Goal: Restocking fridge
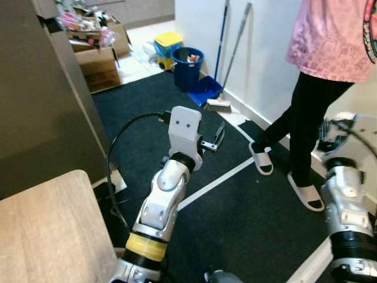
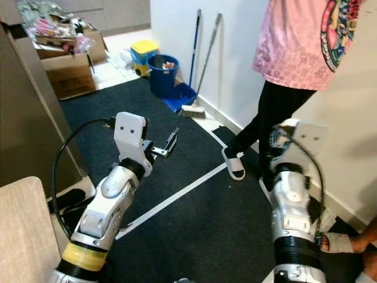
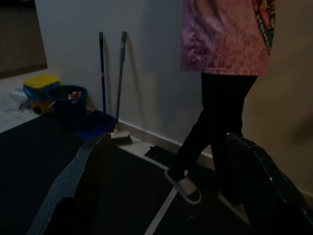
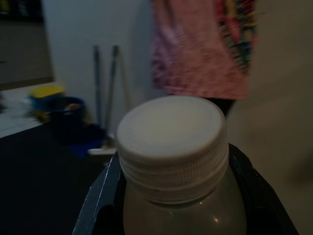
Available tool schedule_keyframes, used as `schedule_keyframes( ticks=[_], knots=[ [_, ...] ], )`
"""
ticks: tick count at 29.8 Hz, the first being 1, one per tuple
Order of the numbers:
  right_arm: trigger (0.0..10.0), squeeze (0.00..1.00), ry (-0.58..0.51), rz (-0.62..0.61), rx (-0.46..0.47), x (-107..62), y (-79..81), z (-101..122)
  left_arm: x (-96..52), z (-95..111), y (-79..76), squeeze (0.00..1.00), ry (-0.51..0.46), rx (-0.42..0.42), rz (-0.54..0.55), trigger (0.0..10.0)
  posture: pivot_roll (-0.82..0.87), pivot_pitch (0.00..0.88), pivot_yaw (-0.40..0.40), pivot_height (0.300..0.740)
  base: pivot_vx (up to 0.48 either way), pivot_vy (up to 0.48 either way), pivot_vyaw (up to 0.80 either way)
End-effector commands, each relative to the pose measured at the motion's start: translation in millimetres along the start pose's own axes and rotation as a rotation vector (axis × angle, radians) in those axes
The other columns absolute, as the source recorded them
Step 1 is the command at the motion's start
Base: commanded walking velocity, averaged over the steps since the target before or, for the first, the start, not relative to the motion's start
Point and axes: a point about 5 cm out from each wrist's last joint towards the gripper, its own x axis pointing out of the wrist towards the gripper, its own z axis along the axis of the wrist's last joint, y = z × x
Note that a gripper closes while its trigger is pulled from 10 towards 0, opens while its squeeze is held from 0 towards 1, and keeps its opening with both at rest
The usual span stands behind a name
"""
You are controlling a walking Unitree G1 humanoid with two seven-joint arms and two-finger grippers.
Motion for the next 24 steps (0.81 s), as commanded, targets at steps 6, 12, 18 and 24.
schedule_keyframes(
  ticks=[6, 12, 18, 24],
  knots=[
    [10.0, 0.00, 0.073, 0.081, -0.003, -21.7, 13.0, -40.5, -17.5, -43.5, -0.1, 0.00, 0.138, 0.083, -0.020, 10.0, -0.04, 0.089, -0.054, 0.740, 0.000, 0.000, 0.00],
    [10.0, 0.00, 0.175, 0.067, -0.057, -44.9, 4.4, -78.3, -37.3, -68.5, 0.5, 0.00, 0.196, 0.211, -0.062, 10.0, -0.04, 0.094, -0.054, 0.740, 0.000, 0.000, 0.00],
    [10.0, 0.00, 0.271, 0.012, -0.108, -61.1, -14.3, -104.1, -49.5, -86.9, -7.5, 0.00, 0.252, 0.280, -0.124, 10.0, -0.04, 0.092, -0.049, 0.740, 0.000, 0.000, 0.00],
    [10.0, 0.00, 0.255, 0.025, -0.114, -58.2, -12.5, -102.8, -49.1, -90.7, -7.5, 0.00, 0.257, 0.288, -0.117, 10.0, -0.05, 0.089, -0.052, 0.740, 0.000, 0.000, 0.00]
  ],
)
